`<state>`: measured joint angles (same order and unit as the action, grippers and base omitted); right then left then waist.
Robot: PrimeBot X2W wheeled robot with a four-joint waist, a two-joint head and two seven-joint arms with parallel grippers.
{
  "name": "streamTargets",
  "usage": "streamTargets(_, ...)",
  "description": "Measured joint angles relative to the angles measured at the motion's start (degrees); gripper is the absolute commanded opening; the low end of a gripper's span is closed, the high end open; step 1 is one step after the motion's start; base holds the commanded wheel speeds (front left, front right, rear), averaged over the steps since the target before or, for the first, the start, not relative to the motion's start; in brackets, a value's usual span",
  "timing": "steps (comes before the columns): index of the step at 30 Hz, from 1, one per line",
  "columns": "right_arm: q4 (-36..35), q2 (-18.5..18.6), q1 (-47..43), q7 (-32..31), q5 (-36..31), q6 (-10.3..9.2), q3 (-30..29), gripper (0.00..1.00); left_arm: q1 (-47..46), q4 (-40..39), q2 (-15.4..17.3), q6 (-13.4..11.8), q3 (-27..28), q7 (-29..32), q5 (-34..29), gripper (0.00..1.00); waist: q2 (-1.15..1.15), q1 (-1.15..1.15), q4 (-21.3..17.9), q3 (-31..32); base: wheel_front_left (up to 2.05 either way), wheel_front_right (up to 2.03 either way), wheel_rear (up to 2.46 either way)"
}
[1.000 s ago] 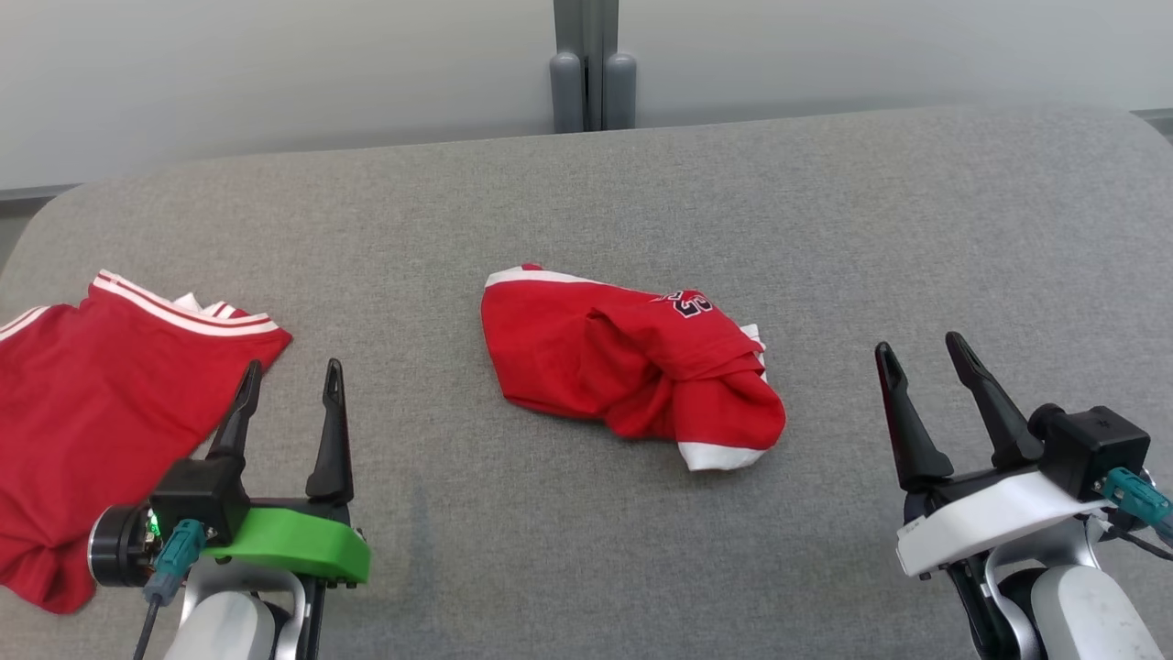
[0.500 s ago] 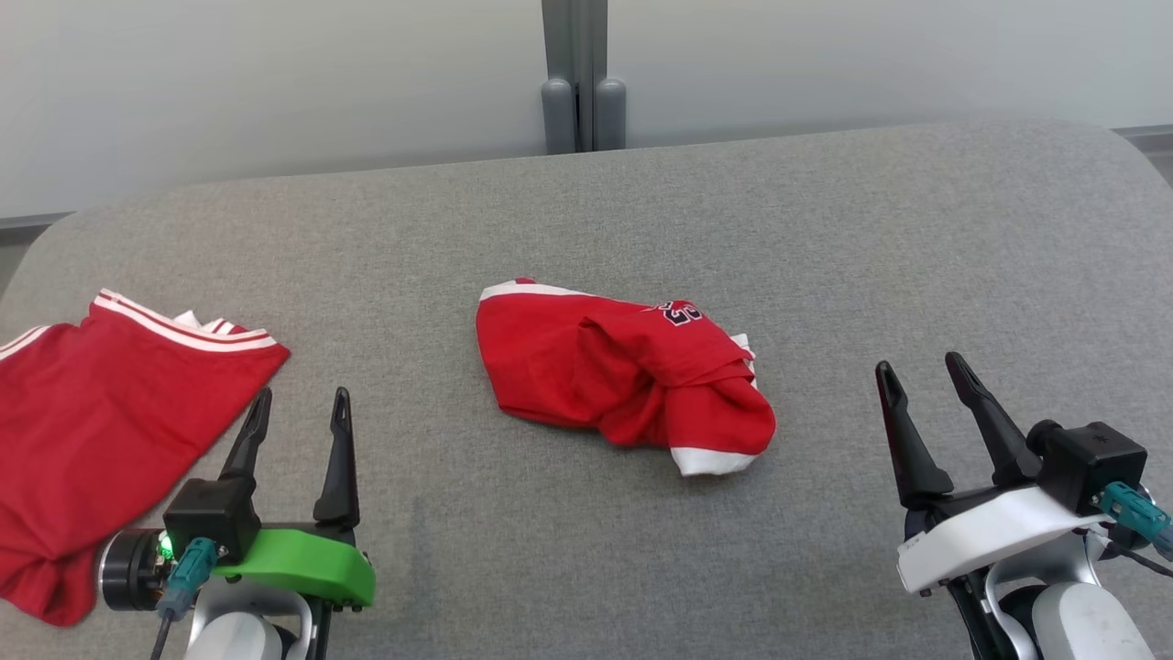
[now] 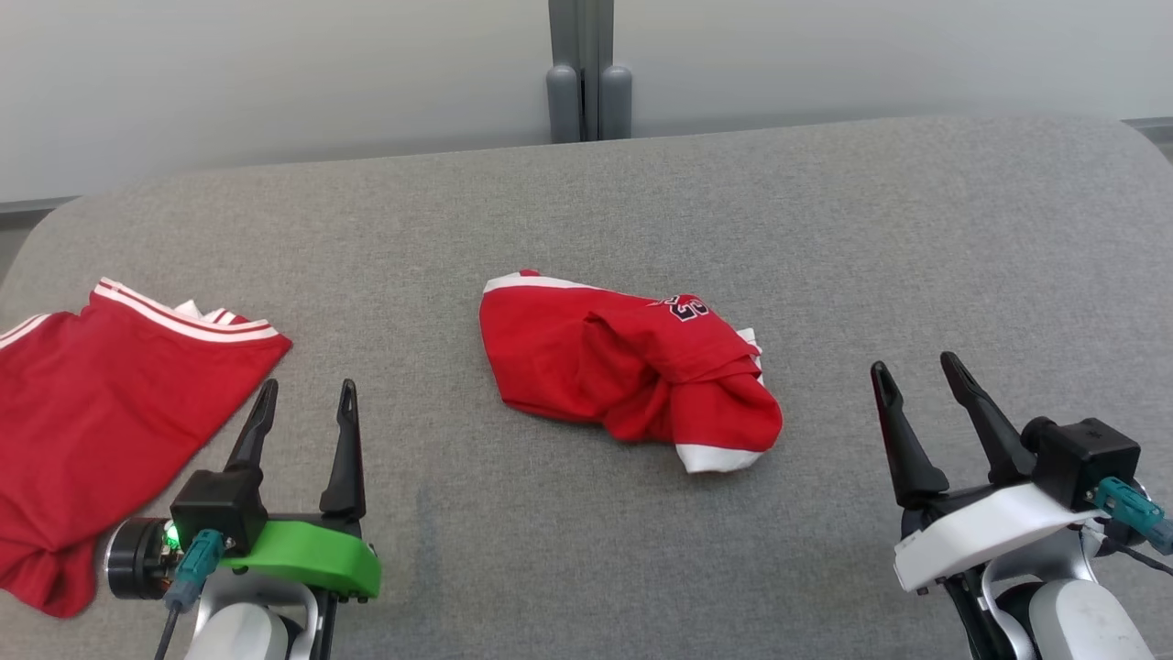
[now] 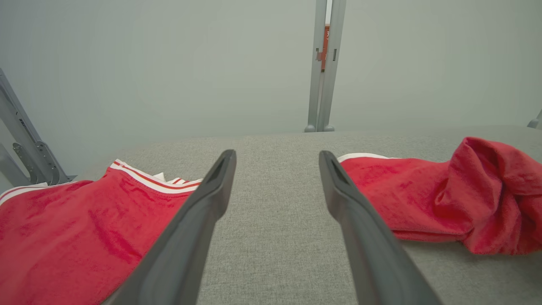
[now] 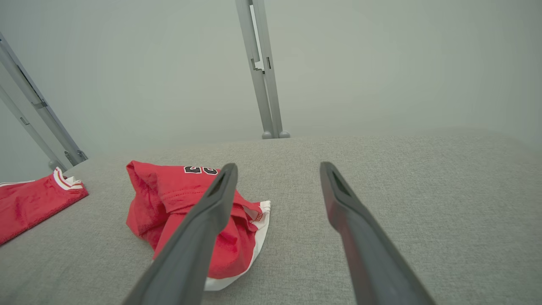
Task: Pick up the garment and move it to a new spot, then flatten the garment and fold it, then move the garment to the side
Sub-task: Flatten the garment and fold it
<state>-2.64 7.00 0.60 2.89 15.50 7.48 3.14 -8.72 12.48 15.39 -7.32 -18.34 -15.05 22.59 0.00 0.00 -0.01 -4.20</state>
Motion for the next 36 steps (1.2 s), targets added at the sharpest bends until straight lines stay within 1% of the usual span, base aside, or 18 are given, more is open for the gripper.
streamTargets(7, 1.72, 2.13, 3.70, -1.41, 0.92, 0.00, 4.52, 1.00, -3.53, -1.12, -0.69, 0.03, -0.80, 0.00, -1.31, 1.00, 0.00, 0.00, 0.96, -3.31, 0.00, 0.00, 0.00)
streamTargets(18, 9.92, 4.65, 13.45, -2.08, 3.64, 0.00, 13.56, 1.00, -7.65, -0.54, -3.66, 0.79, -1.27, 0.00, -3.09, 1.00, 0.00, 0.00, 4.37, -9.44, 0.00, 0.00, 0.00)
streamTargets(23, 13.55, 5.43, 15.30, -3.81, 5.76, 0.00, 16.11, 0.99, -7.81, -0.14, -4.32, 1.29, -0.52, 0.00, -3.61, 1.00, 0.00, 0.00, 5.97, -10.68, 0.00, 0.00, 0.00)
streamTargets(25, 14.67, 6.04, 15.61, -4.70, 6.55, 0.00, 16.82, 0.54, -7.83, -0.05, -4.59, 1.44, -0.18, 0.00, -4.21, 1.00, 0.00, 0.00, 6.38, -10.90, 0.00, 0.00, 0.00)
streamTargets(26, 14.97, 6.34, 15.72, -4.81, 6.67, 0.00, 17.14, 0.34, -7.84, -0.01, -4.68, 1.54, -0.02, 0.00, -4.35, 1.00, 0.00, 0.00, 6.49, -10.94, 0.00, 0.00, 0.00)
streamTargets(27, 15.19, 6.55, 15.92, -4.79, 6.68, 0.00, 17.29, 0.00, -7.84, 0.01, -4.76, 1.64, 0.13, 0.00, -4.52, 1.00, 0.00, 0.00, 6.53, -10.92, 0.00, 0.00, 0.00)
streamTargets(33, 14.49, 7.94, 16.93, -2.21, 7.09, 0.01, 17.28, 0.00, -7.85, 0.21, -5.34, 2.13, 1.16, 0.00, -5.16, 1.00, 0.00, 0.00, 6.52, -10.66, 0.00, 0.00, 0.00)
streamTargets(36, 13.96, 9.79, 18.69, -0.90, 6.13, 0.01, 15.16, 0.00, -7.84, 0.24, -5.73, 2.27, 1.68, 0.00, -5.55, 1.00, 0.00, 0.00, 6.30, -10.53, 0.00, 0.00, 0.00)
